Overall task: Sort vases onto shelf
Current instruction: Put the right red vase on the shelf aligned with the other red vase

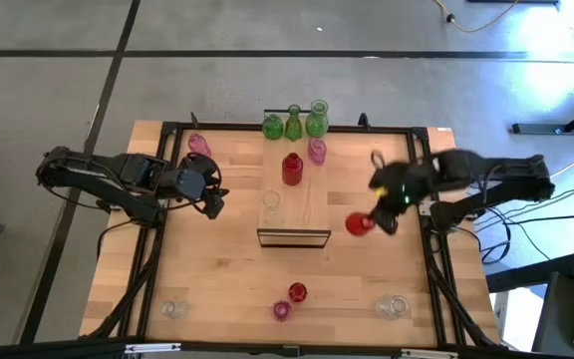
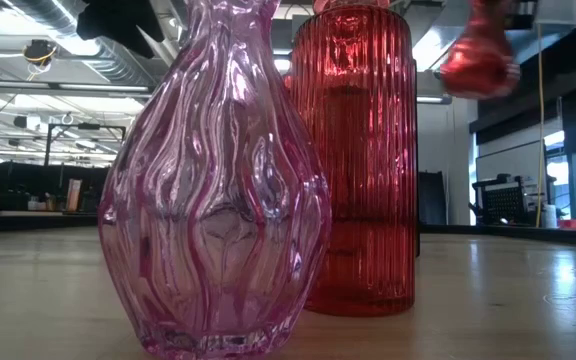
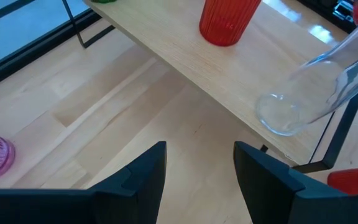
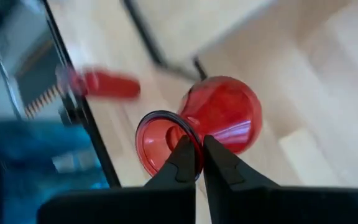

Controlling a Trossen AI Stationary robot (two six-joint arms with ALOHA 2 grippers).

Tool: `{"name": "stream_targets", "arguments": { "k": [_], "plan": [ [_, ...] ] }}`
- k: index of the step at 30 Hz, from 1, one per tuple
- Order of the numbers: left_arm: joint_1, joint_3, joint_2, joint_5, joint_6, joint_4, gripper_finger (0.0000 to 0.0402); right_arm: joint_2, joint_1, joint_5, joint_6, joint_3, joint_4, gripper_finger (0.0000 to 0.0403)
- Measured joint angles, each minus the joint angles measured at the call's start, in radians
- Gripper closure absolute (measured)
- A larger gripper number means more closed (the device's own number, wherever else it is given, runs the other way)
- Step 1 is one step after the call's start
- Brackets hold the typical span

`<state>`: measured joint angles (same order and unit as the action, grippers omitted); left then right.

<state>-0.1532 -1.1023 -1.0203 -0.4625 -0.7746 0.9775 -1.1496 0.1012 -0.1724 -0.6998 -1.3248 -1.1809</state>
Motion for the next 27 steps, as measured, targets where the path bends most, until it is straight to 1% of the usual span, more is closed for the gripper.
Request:
{"name": "stream_targets", "arguments": {
  "k": [3, 7, 12, 18, 22, 27],
  "plan": [
    [0.0, 0.0, 0.0, 0.0, 0.0, -0.005, 0.0221, 0.0, -0.122, -0.029, 0.015, -0.048, 0.018, 0.0402],
    [0.0, 0.0, -0.001, -0.014, 0.0, -0.006, 0.0221, -0.021, -0.277, -0.117, 0.04, -0.061, 0.089, 0.0403],
    [0.0, 0.0, -0.001, -0.019, 0.0, -0.008, 0.0221, -0.1, -0.401, -0.222, 0.094, -0.061, 0.157, 0.0403],
    [0.0, 0.0, -0.001, -0.019, 0.0, -0.009, 0.0221, -0.198, -0.465, -0.29, 0.136, -0.065, 0.205, 0.0403],
    [0.0, 0.0, -0.001, -0.019, 0.0, -0.009, 0.0221, -0.252, -0.485, -0.288, 0.174, -0.129, 0.193, 0.0403],
    [0.0, 0.0, -0.001, -0.033, 0.0, -0.009, 0.0221, -0.328, -0.512, -0.267, 0.217, -0.219, 0.127, 0.0403]
  ]
}}
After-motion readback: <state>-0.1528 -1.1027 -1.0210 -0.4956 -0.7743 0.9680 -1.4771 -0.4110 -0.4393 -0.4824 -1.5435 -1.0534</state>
